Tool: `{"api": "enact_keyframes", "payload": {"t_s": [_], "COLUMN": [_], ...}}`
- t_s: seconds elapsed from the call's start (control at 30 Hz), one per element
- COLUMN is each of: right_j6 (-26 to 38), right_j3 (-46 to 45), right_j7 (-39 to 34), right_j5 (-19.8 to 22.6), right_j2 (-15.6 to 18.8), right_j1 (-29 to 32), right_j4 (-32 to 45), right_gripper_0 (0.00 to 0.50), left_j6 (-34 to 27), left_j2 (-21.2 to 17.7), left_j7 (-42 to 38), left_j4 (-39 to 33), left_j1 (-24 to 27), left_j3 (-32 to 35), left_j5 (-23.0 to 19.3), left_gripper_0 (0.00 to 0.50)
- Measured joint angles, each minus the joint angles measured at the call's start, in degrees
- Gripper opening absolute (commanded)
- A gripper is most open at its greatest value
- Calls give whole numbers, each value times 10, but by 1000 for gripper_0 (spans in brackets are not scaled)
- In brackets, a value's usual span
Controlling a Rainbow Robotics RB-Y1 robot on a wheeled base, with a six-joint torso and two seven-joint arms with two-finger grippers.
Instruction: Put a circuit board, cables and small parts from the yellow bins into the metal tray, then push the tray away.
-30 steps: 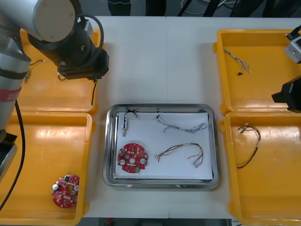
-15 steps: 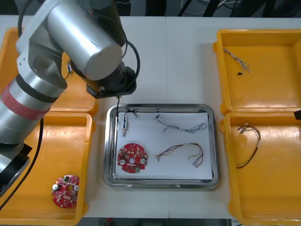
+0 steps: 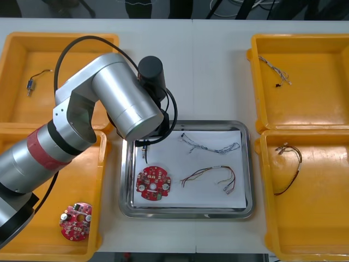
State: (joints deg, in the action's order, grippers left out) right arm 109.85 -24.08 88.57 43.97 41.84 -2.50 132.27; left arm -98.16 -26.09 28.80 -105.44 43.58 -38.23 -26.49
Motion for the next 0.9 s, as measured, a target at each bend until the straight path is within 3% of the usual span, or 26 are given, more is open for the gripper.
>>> {"api": "enact_keyframes", "payload": {"t_s": [0.6,0.67,0.7,0.73,0.83,0.9], "right_j6": [0,0,0,0,0,0], "right_j3": [-23,-23,-23,-23,-23,-23], "right_j7": [-93,-93,-93,-93,-93,-93], "right_j5": [6,8,9,9,10,11], "right_j2": [-47,-49,-50,-50,-50,-50], "right_j1": [9,9,9,9,9,9], "right_j4": [-1,-1,-1,-1,-1,-1], "right_gripper_0": [500,500,500,500,500,500], "left_j6": [57,58,59,60,61,61], "left_j2": [0,0,0,0,0,0], "left_j7": [-32,-35,-35,-35,-35,-35], "left_j4": [0,0,0,0,0,0], "left_j1": [-27,-27,-27,-27,-28,-28], "left_j3": [-40,-40,-40,-40,-40,-42], "left_j5": [25,25,25,25,26,29], "left_gripper_0": [0,20,136,331,500,500]}}
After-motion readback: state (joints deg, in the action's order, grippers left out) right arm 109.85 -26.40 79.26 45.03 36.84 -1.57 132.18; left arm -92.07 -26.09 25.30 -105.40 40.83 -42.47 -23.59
